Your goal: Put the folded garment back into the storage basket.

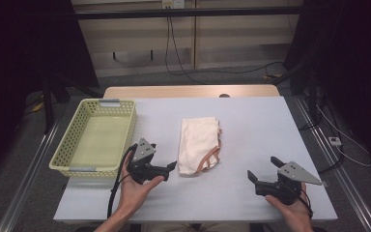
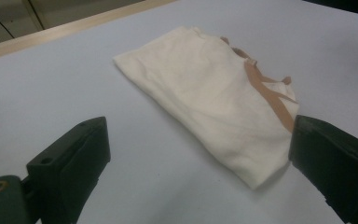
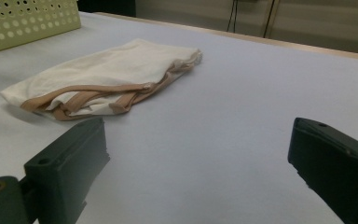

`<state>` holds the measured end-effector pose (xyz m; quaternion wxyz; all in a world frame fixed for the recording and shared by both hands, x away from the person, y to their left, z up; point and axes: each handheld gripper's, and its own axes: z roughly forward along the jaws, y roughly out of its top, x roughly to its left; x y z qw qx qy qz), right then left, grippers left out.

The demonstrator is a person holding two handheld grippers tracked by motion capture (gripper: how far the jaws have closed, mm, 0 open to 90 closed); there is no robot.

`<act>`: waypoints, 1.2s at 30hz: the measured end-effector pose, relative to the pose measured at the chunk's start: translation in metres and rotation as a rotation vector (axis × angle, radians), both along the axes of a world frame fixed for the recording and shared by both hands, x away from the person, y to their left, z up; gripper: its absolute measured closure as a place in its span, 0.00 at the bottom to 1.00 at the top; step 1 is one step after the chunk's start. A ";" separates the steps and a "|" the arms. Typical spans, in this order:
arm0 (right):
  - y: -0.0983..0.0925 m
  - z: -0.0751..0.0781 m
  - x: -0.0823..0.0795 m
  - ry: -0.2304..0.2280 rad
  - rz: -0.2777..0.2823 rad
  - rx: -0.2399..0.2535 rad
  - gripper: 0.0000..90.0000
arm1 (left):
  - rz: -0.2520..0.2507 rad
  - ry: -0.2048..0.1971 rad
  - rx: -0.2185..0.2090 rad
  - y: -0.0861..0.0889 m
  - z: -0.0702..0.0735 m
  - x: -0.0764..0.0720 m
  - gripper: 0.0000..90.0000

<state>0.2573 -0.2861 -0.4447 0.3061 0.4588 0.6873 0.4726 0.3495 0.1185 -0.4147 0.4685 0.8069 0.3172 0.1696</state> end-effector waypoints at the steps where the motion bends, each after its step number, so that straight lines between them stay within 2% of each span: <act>1: 0.000 0.000 0.000 0.001 0.000 0.000 0.05 | 0.003 0.014 -0.007 -0.001 0.000 0.001 0.06; 5: 0.000 -0.001 0.001 0.006 0.000 0.000 0.05 | 0.009 0.043 -0.032 -0.004 -0.001 0.013 0.07; 7: -0.001 -0.001 0.001 0.003 -0.001 -0.001 0.05 | 0.013 0.056 -0.032 -0.005 -0.001 0.018 0.07; 8: 0.000 -0.001 0.001 0.003 -0.001 -0.001 0.05 | 0.018 0.045 -0.016 -0.006 -0.002 0.021 0.07; 10: 0.000 -0.001 0.000 0.004 0.003 0.001 0.05 | 0.019 0.079 -0.034 -0.007 -0.003 0.026 0.06; 12: 0.000 -0.001 0.001 0.005 0.007 -0.004 0.05 | 0.017 0.070 -0.013 -0.010 -0.004 0.029 0.06; 21: 0.000 -0.001 0.001 0.011 0.006 0.001 0.05 | 0.034 0.086 -0.022 -0.022 -0.001 0.047 0.07; 22: 0.000 -0.001 0.001 0.012 0.005 0.000 0.05 | 0.033 0.083 -0.008 -0.024 -0.001 0.049 0.07; 28: 0.000 -0.001 0.001 0.012 0.008 -0.001 0.05 | 0.038 0.085 -0.017 -0.036 0.003 0.058 0.07; 30: 0.000 -0.002 0.002 0.013 0.009 -0.001 0.05 | 0.031 0.094 -0.010 -0.039 0.003 0.061 0.07; 33: 0.000 -0.002 0.002 0.016 0.009 0.001 0.05 | 0.039 0.081 0.011 -0.045 0.002 0.065 0.08; 36: 0.000 -0.002 0.002 0.016 0.011 0.002 0.05 | 0.040 0.095 0.001 -0.051 0.000 0.071 0.10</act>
